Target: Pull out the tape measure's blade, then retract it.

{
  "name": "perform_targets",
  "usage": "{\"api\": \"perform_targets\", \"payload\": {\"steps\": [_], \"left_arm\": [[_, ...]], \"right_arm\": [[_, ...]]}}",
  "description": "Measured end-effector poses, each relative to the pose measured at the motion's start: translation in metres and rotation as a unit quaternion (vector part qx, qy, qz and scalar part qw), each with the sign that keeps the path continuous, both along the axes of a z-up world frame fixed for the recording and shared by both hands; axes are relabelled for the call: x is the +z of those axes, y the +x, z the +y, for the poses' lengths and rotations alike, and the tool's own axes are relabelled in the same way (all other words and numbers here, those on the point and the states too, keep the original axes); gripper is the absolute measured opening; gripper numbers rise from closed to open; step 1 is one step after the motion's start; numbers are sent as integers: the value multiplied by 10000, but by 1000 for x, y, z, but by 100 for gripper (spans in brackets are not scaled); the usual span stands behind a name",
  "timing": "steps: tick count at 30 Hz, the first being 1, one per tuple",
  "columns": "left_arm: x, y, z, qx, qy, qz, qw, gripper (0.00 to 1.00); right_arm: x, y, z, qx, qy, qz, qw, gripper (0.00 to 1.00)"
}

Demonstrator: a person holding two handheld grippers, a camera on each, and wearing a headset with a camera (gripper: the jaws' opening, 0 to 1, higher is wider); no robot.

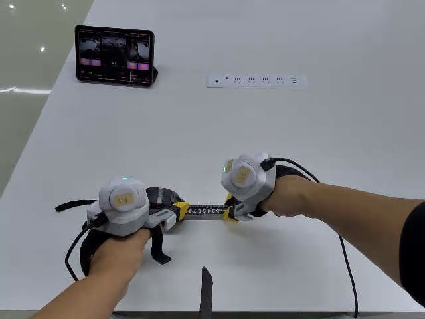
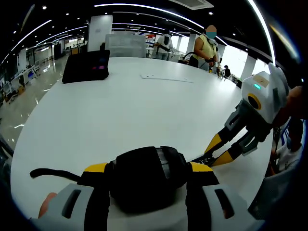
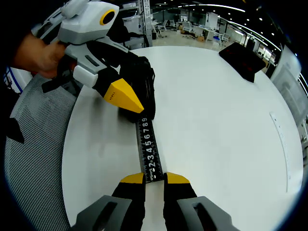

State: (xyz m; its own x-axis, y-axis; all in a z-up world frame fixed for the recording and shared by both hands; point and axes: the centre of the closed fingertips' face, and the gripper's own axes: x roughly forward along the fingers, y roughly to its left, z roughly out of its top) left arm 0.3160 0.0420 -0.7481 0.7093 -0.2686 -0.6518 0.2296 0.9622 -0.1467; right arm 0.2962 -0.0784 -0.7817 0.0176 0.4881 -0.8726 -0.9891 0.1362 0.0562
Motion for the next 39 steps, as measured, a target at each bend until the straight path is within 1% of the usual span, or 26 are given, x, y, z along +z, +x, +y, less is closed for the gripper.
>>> {"api": "perform_targets", "payload": {"steps": [18, 23, 26, 31, 39], "left_arm": [[0, 1, 1, 10, -30, 13, 10000, 60], [1, 1, 1, 36, -49, 16, 10000, 60], [1, 1, 1, 51, -62, 19, 10000, 60], [1, 0, 1, 70, -82, 10, 9999, 60], [1, 1, 1, 73, -103, -2, 9999, 60]], "right_arm": [[1, 0, 14, 31, 70, 3, 10000, 10], [1, 1, 18, -54, 151, 61, 9999, 10], [1, 1, 20, -26, 141, 19, 9999, 10], [0, 1, 21, -62, 172, 47, 9998, 10], [0, 1, 23, 54, 200, 2, 9998, 10]]}}
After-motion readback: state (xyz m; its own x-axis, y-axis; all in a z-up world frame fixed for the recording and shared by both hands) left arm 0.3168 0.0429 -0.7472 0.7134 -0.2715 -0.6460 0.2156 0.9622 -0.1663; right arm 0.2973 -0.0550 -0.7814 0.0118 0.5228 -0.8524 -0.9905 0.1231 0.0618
